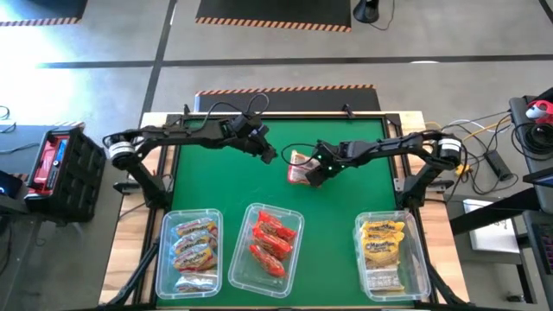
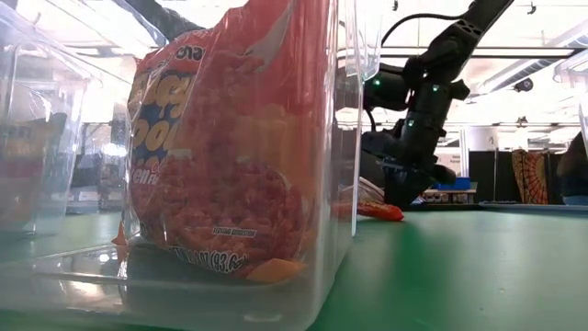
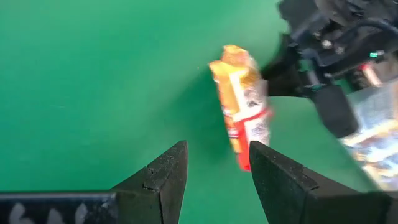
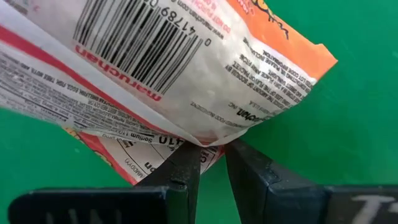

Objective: Sort Maruchan noodles
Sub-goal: Put the orange noodle pack into the middle transparent bin

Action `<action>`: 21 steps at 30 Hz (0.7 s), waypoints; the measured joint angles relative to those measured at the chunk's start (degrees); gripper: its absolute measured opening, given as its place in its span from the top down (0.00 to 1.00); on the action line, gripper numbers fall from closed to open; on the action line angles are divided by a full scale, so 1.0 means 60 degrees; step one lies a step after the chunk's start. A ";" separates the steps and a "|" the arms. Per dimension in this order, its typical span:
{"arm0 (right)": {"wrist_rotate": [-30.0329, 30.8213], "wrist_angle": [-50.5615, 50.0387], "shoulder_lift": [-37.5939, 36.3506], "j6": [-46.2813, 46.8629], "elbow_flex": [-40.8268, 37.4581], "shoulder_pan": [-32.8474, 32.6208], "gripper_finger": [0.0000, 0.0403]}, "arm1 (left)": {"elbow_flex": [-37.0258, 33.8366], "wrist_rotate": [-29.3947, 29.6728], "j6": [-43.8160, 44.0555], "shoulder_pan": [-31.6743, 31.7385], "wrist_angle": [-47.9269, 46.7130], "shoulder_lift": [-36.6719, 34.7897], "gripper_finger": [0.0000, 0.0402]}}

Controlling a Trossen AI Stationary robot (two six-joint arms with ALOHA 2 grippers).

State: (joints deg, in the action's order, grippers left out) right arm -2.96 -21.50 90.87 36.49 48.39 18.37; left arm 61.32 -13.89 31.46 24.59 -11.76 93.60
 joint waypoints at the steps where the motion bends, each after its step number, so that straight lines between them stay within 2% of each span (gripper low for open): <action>1: 0.0003 0.0143 0.0006 -0.0004 -0.0010 0.0000 0.83 | 0.0000 -0.0155 0.0139 -0.0041 0.0184 0.0106 0.61; 7: 0.0027 0.0672 0.0030 -0.0011 -0.0031 0.0000 0.83 | 0.0000 -0.0563 0.0669 -0.0263 0.1378 0.0670 0.61; 13: 0.0025 0.0738 0.0055 -0.0019 -0.0050 0.0000 0.83 | 0.0000 -0.0522 0.0500 -0.0382 0.1539 0.0750 0.61; 21: 0.0028 0.1782 0.0095 -0.0007 -0.0075 0.0000 0.83 | 0.0004 0.0269 0.0634 -0.0625 0.2051 0.1173 0.61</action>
State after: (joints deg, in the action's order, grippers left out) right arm -2.79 -10.81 91.44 36.45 47.94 18.37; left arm 61.34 -12.27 35.27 20.84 0.55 100.64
